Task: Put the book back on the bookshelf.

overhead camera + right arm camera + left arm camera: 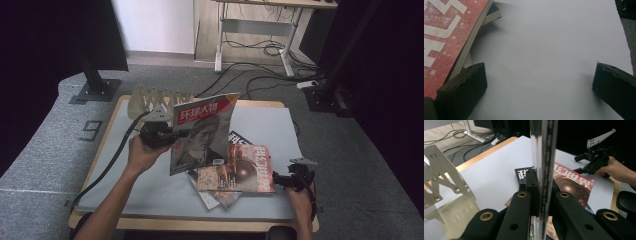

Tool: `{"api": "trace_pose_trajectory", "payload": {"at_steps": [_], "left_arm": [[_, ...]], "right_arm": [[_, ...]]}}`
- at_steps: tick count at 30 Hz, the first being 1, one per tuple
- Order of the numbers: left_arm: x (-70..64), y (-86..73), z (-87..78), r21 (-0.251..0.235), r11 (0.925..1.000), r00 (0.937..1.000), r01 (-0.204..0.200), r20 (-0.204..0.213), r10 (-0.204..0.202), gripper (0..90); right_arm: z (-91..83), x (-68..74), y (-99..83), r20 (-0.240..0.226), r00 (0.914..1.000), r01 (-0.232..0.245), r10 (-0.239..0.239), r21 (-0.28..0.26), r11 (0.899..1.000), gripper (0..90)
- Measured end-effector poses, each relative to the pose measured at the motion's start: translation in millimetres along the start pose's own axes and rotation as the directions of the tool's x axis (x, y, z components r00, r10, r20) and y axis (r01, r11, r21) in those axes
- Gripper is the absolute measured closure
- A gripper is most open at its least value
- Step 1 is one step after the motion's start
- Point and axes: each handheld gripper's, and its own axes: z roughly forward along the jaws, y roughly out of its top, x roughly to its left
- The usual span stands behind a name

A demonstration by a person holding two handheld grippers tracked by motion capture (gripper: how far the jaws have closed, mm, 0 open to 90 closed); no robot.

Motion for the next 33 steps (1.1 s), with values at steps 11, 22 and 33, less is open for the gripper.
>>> {"api": "trace_pose_trajectory", "payload": {"at_steps": [11,22,33], "left_arm": [[5.6,0.2,-19.6,0.002,0.9999,0.9993,0.014,-0.034,-0.014,87.1],[14.4,-5.2,-39.0,-0.008,0.9990,0.9966,0.043,-0.071,-0.043,87.1],[26.1,-12.3,-63.3,-0.030,0.9972,0.9892,0.069,-0.128,-0.072,87.1]], "right_arm": [[0.4,-0.2,0.1,-0.002,1.0000,-0.004,0.004,0.001,1.000,0.0],[0.4,-0.3,0.0,-0.004,1.0000,-0.004,0.004,0.001,1.000,0.0],[0.5,-0.4,-0.1,-0.003,1.0000,-0.005,0.005,0.000,1.000,0.0]]}}
